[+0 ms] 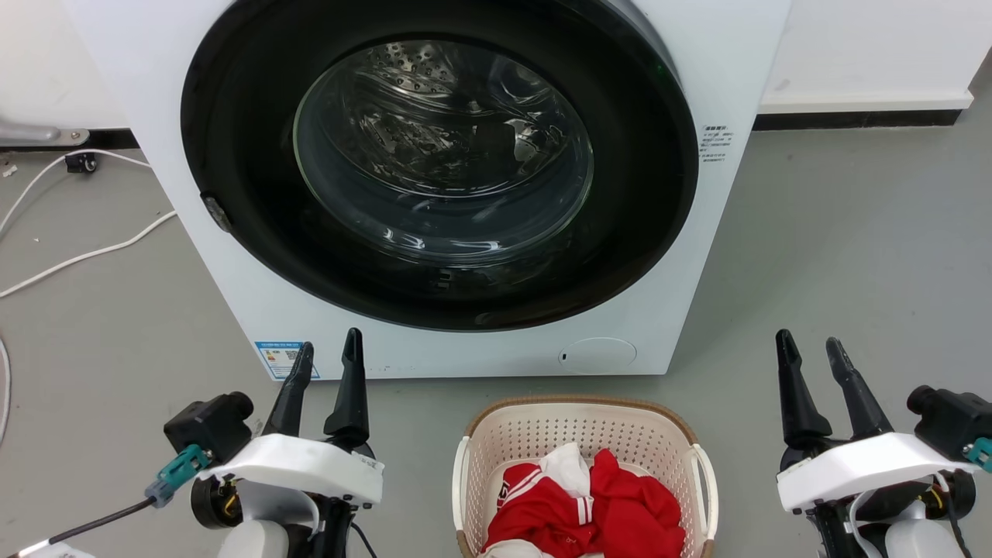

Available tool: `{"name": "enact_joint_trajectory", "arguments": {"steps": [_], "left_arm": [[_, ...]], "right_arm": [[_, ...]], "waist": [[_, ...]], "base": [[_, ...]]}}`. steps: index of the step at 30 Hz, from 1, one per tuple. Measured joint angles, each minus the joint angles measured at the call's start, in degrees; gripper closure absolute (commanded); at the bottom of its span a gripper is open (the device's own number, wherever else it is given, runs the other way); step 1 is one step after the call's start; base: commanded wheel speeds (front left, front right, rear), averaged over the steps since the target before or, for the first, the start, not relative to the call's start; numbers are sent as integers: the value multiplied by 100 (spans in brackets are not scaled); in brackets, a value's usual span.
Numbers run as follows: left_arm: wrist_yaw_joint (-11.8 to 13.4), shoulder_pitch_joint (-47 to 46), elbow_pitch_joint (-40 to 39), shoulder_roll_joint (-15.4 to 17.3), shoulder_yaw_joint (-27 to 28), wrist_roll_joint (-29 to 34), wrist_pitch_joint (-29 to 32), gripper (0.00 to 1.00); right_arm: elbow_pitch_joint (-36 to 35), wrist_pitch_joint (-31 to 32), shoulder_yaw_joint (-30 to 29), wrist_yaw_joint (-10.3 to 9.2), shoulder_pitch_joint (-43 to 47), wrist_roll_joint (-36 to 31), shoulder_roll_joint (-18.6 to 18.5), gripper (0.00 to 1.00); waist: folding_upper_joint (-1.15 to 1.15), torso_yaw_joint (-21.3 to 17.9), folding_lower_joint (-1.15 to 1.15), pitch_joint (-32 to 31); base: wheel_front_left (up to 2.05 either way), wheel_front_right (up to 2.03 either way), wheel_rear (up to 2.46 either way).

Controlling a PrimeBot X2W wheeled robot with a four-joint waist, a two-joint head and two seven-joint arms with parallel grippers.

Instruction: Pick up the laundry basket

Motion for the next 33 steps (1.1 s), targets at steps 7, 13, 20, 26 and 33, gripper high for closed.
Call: {"name": "enact_joint_trajectory", "arguments": {"steps": [7, 13, 20, 26, 33], "left_arm": [[53, -17, 59, 3, -76, 514, -116, 0], [123, -16, 153, 15, -134, 911, -200, 0], [186, -17, 258, 21, -191, 1307, -293, 0], [223, -23, 308, 34, -253, 1635, -376, 0], [257, -49, 359, 40, -327, 1963, -450, 0]], "right_arm": [[78, 98, -37, 0, 8, -545, 23, 0], [113, 158, -60, 0, 11, -971, 37, 0], [130, 202, -56, 0, 25, -1357, 43, 0], [143, 210, -56, 1, 27, -1648, 44, 0], [146, 226, -54, 1, 27, -1970, 44, 0]], "waist": [[0, 0, 0, -22], [0, 7, 0, -34], [0, 16, 0, -32], [0, 20, 0, -28], [0, 18, 0, -29]], "base": [[0, 0, 0], [0, 0, 0], [0, 0, 0], [0, 0, 0], [0, 0, 0]]}}
